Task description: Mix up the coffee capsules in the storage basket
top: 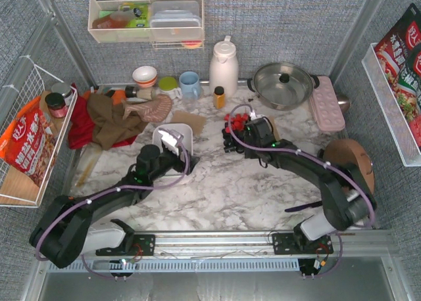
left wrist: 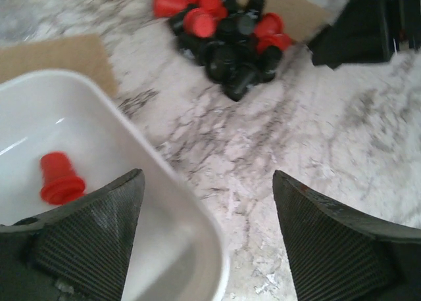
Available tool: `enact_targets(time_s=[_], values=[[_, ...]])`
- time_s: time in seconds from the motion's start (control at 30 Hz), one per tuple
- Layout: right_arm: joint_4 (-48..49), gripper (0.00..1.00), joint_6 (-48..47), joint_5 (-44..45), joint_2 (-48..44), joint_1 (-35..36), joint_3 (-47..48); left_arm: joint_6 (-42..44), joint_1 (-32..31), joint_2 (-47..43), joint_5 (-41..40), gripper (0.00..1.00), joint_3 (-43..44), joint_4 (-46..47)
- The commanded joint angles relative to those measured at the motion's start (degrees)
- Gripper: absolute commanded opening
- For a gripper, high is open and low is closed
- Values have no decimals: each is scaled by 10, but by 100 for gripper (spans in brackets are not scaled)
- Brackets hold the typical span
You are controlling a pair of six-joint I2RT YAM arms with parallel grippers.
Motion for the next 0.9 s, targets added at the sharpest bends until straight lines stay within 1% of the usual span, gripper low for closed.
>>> enact_targets(time_s=[0.0,0.07,0.1,0.2,0.3,0.47,0.67,0.73,0.87], values=[[-36,20,0,-63,-86,26,-12,142,-44,-18,46,91,-41,133],[-47,20,12,-84,-128,47,-12,233,-79,-18,46,99,-60,182],[-49,20,22,-94,-147,59,-11,264,-92,-13,47,99,-63,200],[-31,20,64,-133,-194,91,-11,304,-112,11,56,99,-52,249],[-2,20,103,-156,-221,120,-15,335,-132,35,63,99,-43,301],[32,20,146,-183,-233,145,-19,349,-148,61,89,99,-39,365],[73,21,181,-220,-230,152,-27,352,-170,74,112,99,-32,380],[79,20,185,-222,-228,153,-30,351,-174,75,126,97,-31,380],[82,21,186,-223,-227,156,-33,344,-178,78,116,90,-29,380]])
